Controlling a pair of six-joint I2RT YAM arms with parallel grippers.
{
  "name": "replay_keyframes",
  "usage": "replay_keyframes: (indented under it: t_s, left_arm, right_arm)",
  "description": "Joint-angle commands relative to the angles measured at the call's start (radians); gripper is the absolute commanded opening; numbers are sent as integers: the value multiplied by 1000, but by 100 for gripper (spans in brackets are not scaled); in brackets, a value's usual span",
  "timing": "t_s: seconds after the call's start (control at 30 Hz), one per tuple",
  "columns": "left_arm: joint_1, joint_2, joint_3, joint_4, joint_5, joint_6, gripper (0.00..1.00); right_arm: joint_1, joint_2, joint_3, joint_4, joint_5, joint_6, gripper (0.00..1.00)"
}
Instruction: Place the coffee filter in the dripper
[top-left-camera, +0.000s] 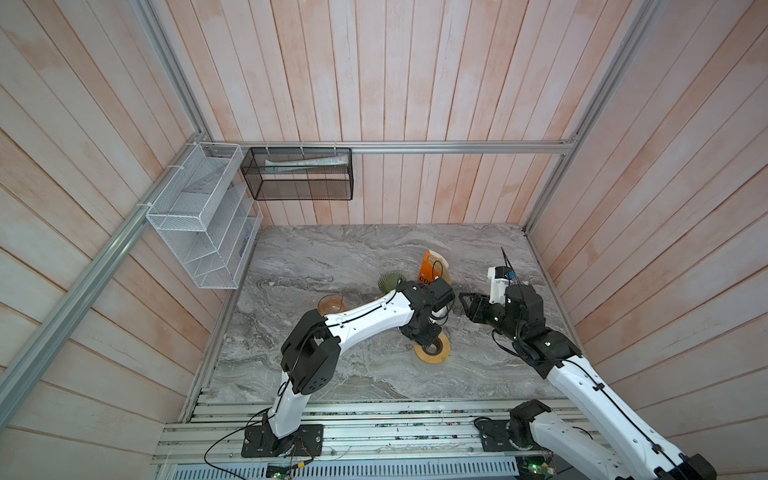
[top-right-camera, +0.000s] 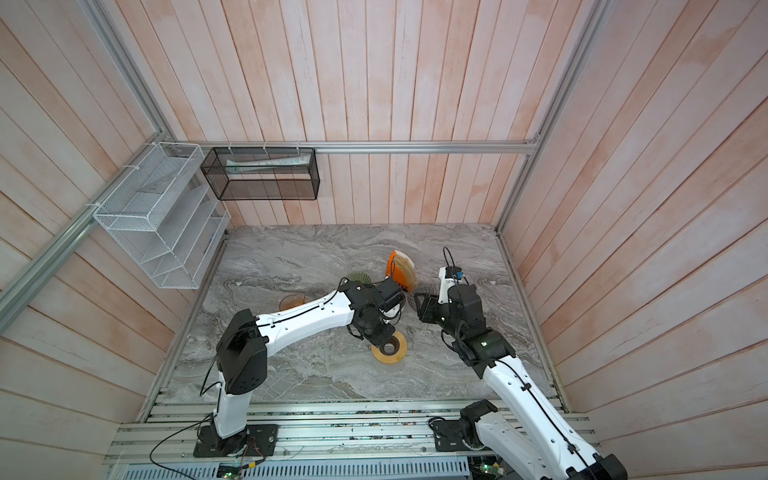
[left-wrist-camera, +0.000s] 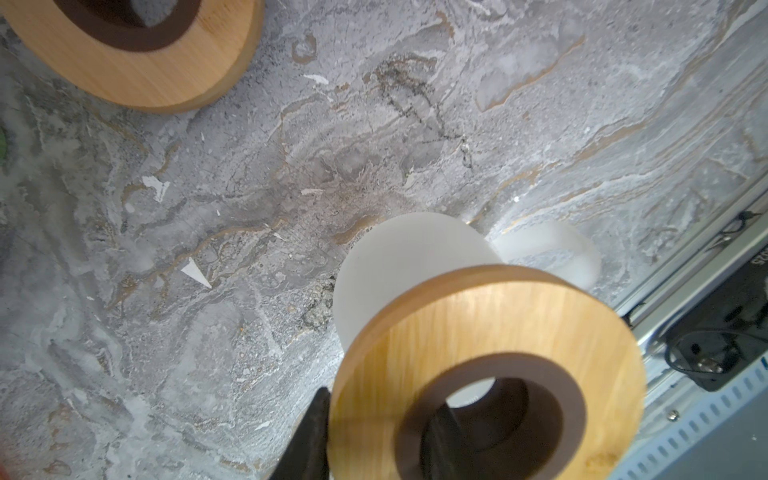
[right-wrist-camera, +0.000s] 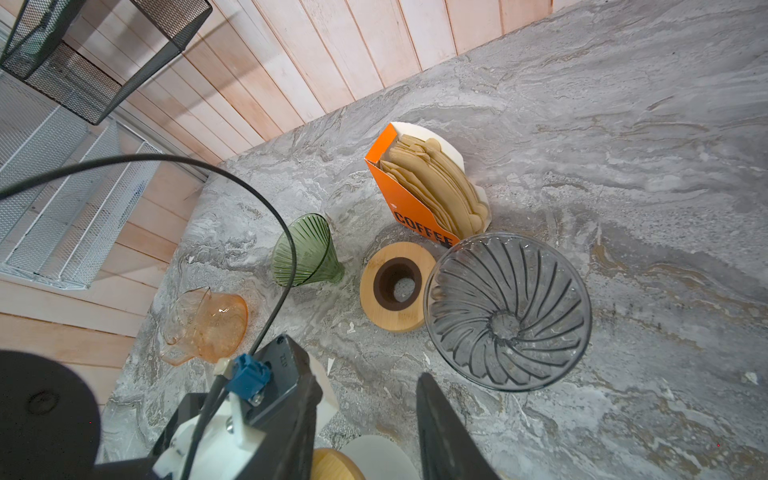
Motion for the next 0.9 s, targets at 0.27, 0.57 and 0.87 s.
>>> replay_keyframes:
  t_s: [0.27,0.57,0.87]
  left_arm:
    - [-4,17,29,-2,-3,11,23]
    - [-4,13,34,-9,-14,13,36]
    - [-4,3,44,2,-8,11,42]
  right_arm:
    - [-5,4,-14,19,-9,7,41]
    - [-6,4,-17,19,-11,10,41]
    - [-5,5,-18,21,-13,11,41]
